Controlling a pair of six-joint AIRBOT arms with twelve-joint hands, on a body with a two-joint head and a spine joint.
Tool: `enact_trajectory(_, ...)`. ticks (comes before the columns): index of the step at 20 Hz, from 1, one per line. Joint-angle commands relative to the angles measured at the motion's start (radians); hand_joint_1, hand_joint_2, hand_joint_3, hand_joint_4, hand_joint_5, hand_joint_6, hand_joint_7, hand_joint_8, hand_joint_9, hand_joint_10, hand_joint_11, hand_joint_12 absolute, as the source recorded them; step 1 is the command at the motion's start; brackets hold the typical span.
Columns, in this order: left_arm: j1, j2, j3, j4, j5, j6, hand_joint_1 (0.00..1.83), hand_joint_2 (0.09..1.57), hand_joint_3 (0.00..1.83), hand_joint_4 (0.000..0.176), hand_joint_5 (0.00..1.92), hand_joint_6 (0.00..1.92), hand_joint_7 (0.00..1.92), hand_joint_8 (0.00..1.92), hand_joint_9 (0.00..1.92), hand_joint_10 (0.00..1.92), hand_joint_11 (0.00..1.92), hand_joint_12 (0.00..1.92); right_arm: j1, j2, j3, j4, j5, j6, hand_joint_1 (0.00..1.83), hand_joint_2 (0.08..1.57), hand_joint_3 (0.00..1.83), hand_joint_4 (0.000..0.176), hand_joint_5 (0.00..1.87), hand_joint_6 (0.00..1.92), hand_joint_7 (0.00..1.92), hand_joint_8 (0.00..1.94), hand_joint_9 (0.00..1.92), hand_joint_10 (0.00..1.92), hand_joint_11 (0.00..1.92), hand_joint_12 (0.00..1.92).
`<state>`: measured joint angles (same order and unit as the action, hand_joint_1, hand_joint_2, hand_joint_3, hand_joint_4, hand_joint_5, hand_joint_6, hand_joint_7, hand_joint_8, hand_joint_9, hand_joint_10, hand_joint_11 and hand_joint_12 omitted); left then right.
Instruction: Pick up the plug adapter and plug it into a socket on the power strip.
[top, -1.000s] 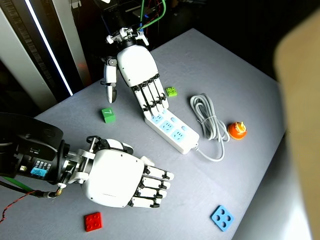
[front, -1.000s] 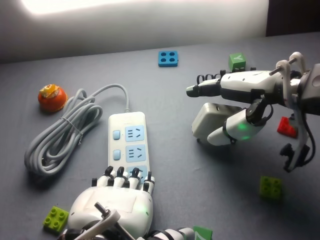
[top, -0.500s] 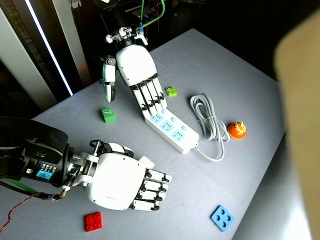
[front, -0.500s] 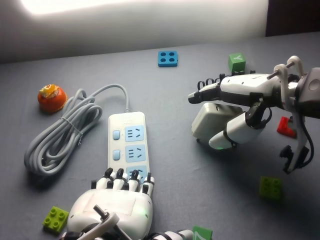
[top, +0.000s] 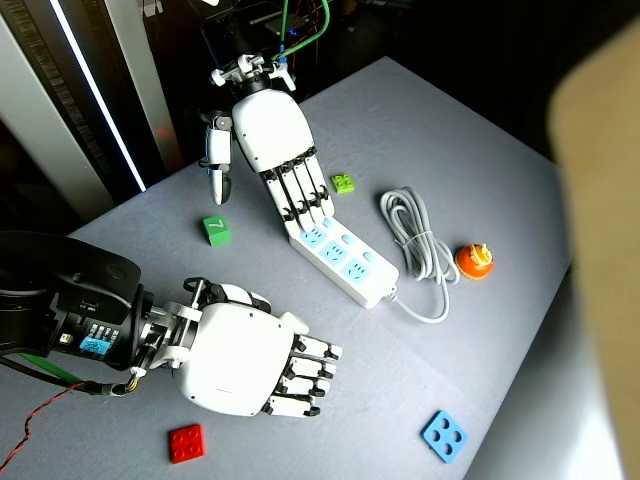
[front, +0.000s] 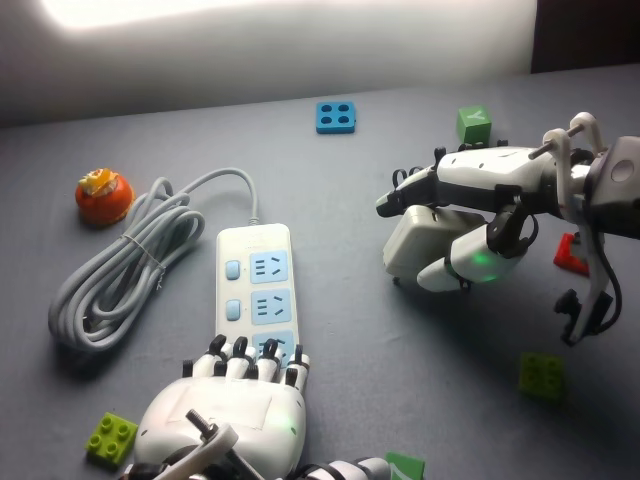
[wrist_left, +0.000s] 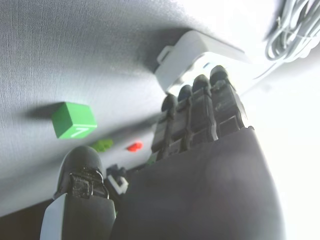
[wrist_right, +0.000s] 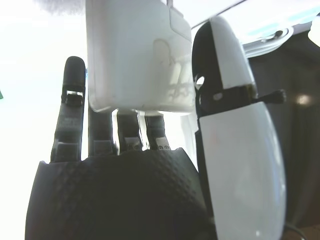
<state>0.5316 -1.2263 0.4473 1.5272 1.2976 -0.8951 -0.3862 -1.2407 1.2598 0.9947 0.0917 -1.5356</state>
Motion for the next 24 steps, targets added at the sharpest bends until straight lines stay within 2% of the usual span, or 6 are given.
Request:
enact_trajectory(1,-0.006,0.0,-0.006,0.077,0.041,-0.003,0.0,1.23,0.01,0.0,0.03,0.01,0.01,0.0,0.01,0.0,0.0,0.0,0.001,0.002,0.002,-0.001,0.061,0.001,1.09,1.06,0.0,0.0,0.53,0.02,0.56,0.02,0.53,0.03,0.17,1.04)
enact_trajectory(4,-0.006,0.0,-0.006,0.077,0.037,-0.003,0.0,1.23,0.0,0.0,0.04,0.01,0.01,0.0,0.02,0.01,0.0,0.0,-0.001,0.001,0.002,-0.001,0.063,0.001,1.14,1.13,0.0,0.0,0.82,0.02,0.83,0.01,0.87,0.04,0.45,1.1)
enact_trajectory(5,-0.006,0.0,-0.007,0.077,0.037,-0.003,0.0,1.23,0.0,0.0,0.03,0.01,0.01,0.0,0.01,0.01,0.0,0.0,-0.001,0.001,0.002,-0.001,0.063,0.001,1.13,1.17,0.0,0.0,0.86,0.9,0.88,0.01,0.94,0.03,0.58,1.04)
enact_trajectory(7,-0.005,0.0,-0.005,0.076,0.037,-0.003,0.0,1.23,0.0,0.0,0.04,0.01,0.01,0.0,0.01,0.0,0.0,0.0,-0.003,0.001,0.002,-0.001,0.063,0.001,1.2,1.16,0.0,0.0,0.92,1.16,0.87,1.03,1.07,0.05,0.68,1.14)
enact_trajectory(15,-0.008,0.001,-0.009,0.069,0.045,-0.012,0.0,1.24,0.0,0.0,0.04,0.0,0.0,0.0,0.0,0.0,0.0,0.0,0.024,0.008,0.001,-0.001,0.059,-0.065,1.24,1.13,0.0,0.0,0.95,0.88,0.98,1.19,0.89,1.13,0.72,1.6)
enact_trajectory(24,-0.011,0.003,-0.014,0.083,0.046,-0.011,0.0,1.25,0.0,0.0,0.04,0.01,0.01,0.0,0.02,0.01,0.01,0.01,0.15,0.067,-0.112,-0.001,0.112,-0.432,1.25,1.12,0.0,0.0,0.95,0.85,1.0,1.18,0.85,1.2,0.67,1.65)
